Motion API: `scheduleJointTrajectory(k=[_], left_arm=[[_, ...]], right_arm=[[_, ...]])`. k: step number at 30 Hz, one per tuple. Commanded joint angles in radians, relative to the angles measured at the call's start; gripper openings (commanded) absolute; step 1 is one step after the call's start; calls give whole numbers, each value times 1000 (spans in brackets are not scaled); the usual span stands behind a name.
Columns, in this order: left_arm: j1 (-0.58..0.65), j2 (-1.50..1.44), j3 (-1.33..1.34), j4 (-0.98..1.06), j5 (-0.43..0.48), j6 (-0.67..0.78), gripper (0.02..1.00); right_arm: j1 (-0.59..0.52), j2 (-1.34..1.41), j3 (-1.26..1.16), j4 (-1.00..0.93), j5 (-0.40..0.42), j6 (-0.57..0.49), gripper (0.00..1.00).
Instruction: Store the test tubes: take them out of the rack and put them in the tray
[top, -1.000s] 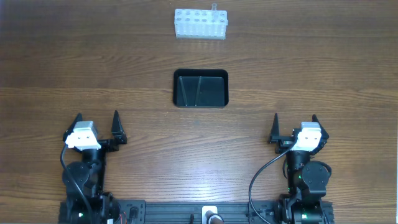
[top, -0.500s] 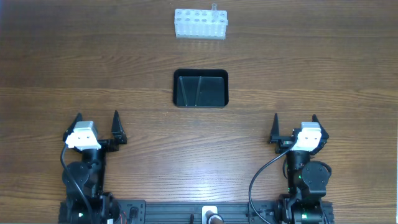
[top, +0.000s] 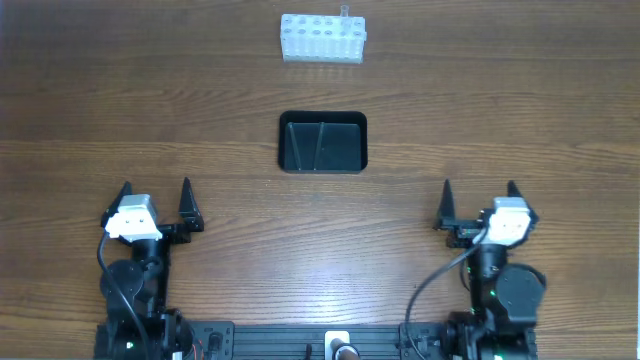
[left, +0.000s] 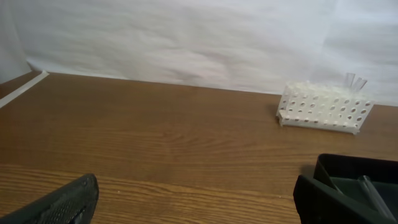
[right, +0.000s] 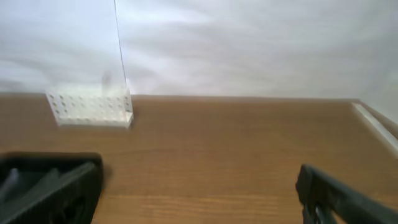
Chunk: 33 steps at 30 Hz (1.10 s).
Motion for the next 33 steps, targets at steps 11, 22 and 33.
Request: scheduleJointTrajectory(k=[11, 22, 33], left_arm=[[5, -9, -5, -3, -8, 18, 996], [5, -9, -5, -3, -8, 18, 998], [5, -9, -5, -3, -8, 18, 998]], right_arm=[[0, 792, 1108, -783, 294, 21, 991], [72, 1287, 1401, -745, 99, 31, 993], [300, 1666, 1426, -336, 287, 112, 993]])
